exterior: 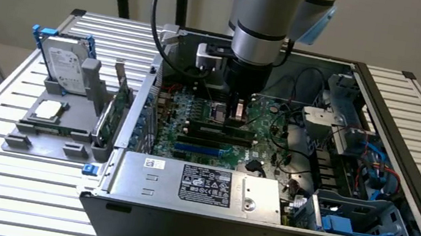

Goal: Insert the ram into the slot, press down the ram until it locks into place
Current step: 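Insert the ram into the slot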

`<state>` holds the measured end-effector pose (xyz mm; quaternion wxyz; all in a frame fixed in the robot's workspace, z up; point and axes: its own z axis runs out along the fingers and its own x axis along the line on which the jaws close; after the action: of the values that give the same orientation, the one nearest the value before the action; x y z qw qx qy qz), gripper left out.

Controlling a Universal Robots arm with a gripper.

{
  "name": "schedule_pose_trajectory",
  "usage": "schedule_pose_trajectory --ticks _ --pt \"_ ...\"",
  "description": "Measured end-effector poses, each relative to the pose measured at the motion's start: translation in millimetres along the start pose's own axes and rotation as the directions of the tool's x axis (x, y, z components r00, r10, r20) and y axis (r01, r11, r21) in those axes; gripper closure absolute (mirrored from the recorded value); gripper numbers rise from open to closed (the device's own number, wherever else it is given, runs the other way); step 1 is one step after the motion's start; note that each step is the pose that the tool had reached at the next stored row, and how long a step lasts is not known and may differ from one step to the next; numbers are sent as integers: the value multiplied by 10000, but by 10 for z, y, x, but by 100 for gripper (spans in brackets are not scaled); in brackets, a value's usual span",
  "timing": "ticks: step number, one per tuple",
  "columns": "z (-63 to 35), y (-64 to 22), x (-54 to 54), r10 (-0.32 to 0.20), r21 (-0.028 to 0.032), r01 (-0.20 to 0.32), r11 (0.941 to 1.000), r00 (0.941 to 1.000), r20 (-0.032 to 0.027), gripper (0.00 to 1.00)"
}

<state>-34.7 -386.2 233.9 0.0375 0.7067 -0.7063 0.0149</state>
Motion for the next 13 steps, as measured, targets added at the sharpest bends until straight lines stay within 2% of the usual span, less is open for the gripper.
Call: schedule_pose_trajectory --ticks 4,13 --pt "2 1 0 1 0 -1 10000 10000 -39 87" --pt "14 26 -12 2 0 -2 10000 10000 -40 87"
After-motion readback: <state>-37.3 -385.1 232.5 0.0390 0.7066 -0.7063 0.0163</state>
